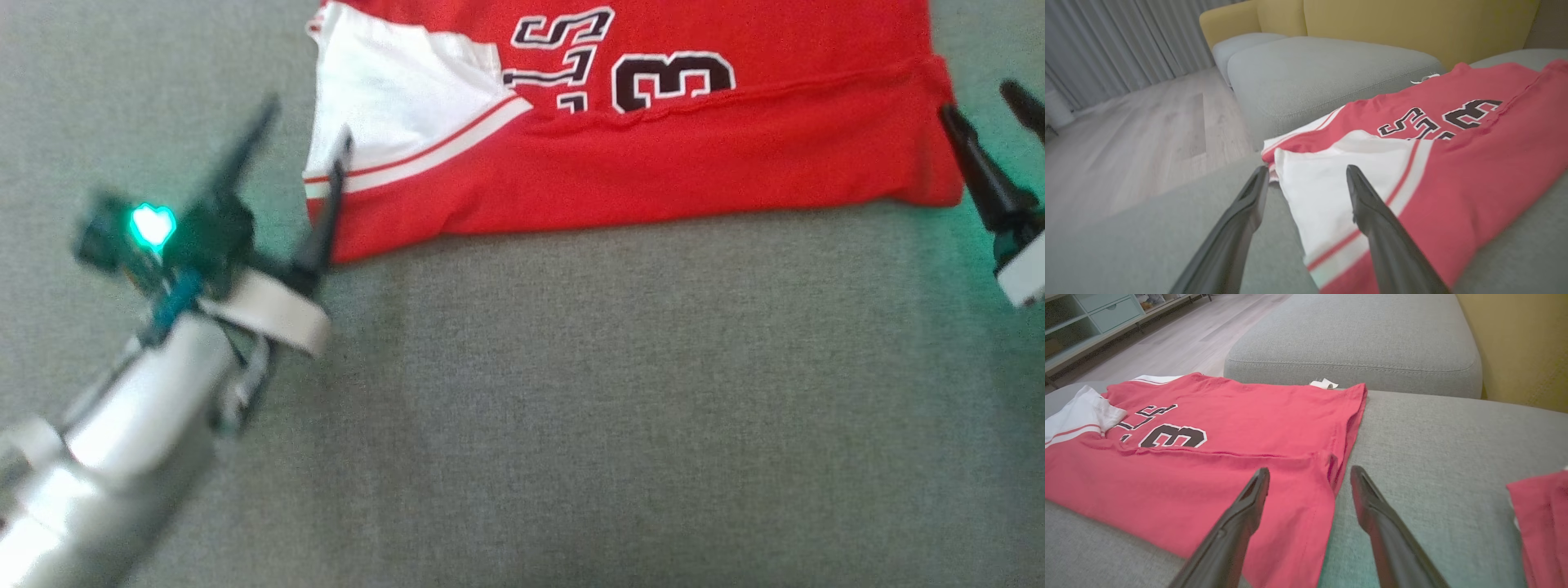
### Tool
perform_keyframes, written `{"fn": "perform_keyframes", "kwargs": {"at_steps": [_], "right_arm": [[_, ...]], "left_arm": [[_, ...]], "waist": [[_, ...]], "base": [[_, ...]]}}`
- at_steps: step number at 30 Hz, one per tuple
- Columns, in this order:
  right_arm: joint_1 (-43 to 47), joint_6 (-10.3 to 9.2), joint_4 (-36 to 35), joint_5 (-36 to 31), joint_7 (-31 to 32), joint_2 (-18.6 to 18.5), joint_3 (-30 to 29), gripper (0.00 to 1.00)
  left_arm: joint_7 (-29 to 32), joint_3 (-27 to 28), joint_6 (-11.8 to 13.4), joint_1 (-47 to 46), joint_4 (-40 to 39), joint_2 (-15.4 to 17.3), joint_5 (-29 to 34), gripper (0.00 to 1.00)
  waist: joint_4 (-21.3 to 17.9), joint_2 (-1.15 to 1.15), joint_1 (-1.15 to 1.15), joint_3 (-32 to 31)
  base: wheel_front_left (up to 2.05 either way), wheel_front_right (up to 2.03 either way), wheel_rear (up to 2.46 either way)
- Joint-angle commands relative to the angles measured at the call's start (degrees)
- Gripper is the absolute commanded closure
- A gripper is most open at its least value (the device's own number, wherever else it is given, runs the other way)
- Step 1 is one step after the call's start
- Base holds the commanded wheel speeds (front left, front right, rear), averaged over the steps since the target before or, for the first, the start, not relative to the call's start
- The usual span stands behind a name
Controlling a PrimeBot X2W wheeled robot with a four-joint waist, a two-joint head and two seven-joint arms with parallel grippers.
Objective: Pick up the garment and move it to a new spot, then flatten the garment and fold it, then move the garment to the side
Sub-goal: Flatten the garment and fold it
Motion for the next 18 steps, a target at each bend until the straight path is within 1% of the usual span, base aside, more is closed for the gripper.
{"fn": "perform_keyframes", "kwargs": {"at_steps": [1, 4, 7, 9, 13, 18], "right_arm": [[3.49, -0.09, -0.11, 0.08, -1.06, -2.36, -0.34, 0.00], [5.38, -0.09, 0.45, -0.04, -1.69, -1.90, -1.30, 0.00], [7.13, -0.09, 0.45, -0.41, -1.88, -0.76, -2.64, 0.00], [8.86, -0.09, -0.16, -1.27, -1.91, 0.61, -4.83, 0.00], [11.10, -0.09, -0.87, -2.50, -1.92, 1.58, -6.85, 0.00], [12.68, -0.09, -1.69, -3.40, -1.93, 1.67, -8.46, 0.00]], "left_arm": [[-0.49, 4.03, 1.10, 1.57, -2.35, 0.75, -2.21, 0.00], [-0.52, 6.90, 2.53, 8.06, -3.94, -2.10, -6.86, 0.00], [-0.31, 8.01, 3.44, 12.45, -2.52, -4.12, -10.72, 0.00], [1.20, 8.52, 4.13, 13.91, -0.59, -5.33, -13.04, 0.00], [4.20, 7.91, 4.50, 14.12, 1.27, -6.47, -14.45, 0.00], [9.14, 5.94, 4.74, 14.21, 2.87, -6.88, -15.04, 0.00]], "waist": [[0.00, 0.00, 0.01, -2.10], [-0.07, 0.00, 0.01, -3.57], [-0.39, 0.00, 0.01, -4.30], [-0.78, 0.00, 0.01, -4.39], [-1.20, 0.00, 0.01, -4.16], [-1.53, 0.00, 0.01, -3.88]], "base": [[0.00, 0.00, 0.00], [0.00, 0.00, 0.00], [0.00, 0.00, 0.00], [0.00, 0.00, 0.00], [0.00, 0.00, 0.00], [0.00, 0.00, 0.00]]}}
